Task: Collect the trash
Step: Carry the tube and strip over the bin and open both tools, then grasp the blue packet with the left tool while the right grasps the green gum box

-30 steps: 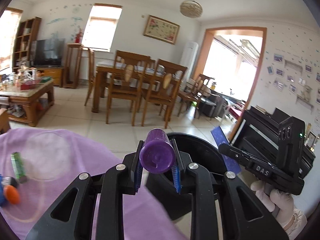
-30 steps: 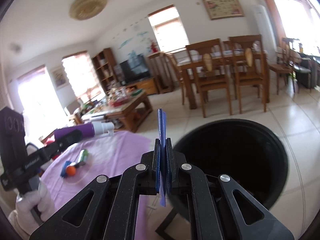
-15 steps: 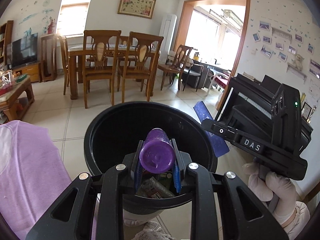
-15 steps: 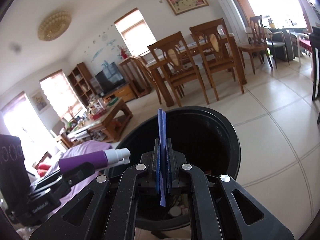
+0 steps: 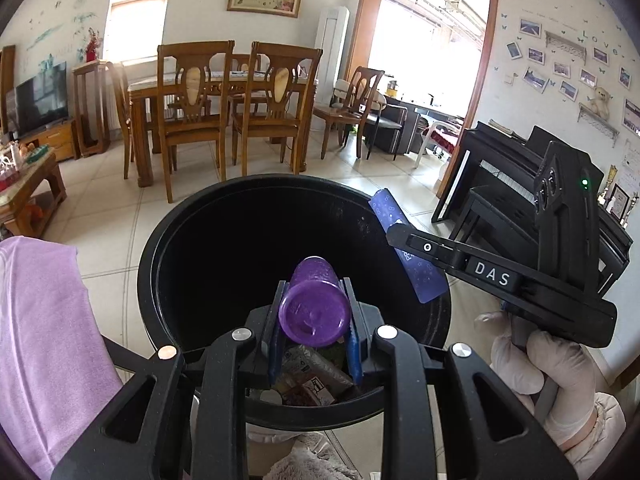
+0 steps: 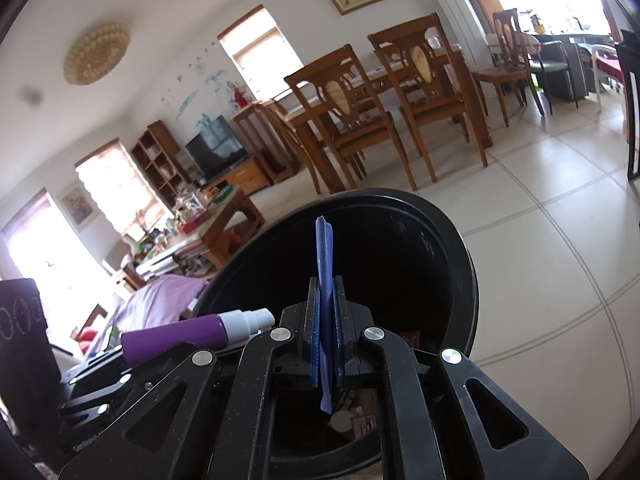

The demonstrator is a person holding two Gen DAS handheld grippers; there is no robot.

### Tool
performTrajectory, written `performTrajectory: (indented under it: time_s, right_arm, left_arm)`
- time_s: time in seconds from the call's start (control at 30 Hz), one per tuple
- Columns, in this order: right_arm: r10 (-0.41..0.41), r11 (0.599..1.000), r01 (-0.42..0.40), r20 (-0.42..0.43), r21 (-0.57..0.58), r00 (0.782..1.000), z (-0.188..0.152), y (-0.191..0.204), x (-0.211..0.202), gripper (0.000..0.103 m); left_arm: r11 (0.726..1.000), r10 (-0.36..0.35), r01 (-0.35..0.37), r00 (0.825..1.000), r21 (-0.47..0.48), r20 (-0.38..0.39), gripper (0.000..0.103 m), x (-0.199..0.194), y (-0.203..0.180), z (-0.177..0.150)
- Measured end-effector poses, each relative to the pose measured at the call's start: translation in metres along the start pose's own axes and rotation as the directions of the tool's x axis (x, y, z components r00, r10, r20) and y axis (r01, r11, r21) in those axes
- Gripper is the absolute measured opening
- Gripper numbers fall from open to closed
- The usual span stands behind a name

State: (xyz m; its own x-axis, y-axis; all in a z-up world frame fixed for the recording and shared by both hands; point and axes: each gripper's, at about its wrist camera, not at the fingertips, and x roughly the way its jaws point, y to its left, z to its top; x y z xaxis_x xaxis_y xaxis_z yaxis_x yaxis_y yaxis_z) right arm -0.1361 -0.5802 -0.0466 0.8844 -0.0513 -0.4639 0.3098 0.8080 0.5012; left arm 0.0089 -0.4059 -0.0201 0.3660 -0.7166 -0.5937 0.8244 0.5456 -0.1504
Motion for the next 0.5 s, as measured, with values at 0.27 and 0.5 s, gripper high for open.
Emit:
performTrajectory:
  time_s: [0.27,0.5]
  right_arm:
    - [-0.002,1.000,0.002,-0.020,-0.006,1.000,0.002,0.003,0.009,0.016]
    - [-0.012,1.000,0.012,-0.005,-0.004,1.000,0.001,0.004,0.003,0.041]
  left_arm:
    - [1.000,0.007,-0.007,1.000,0.000,-0.017,0.026,-0.001,0.002,-0.003]
    - [0.999,0.023,-0.023,1.000,0.026,0.004,0.027,-0.010,-0.006,-0.002]
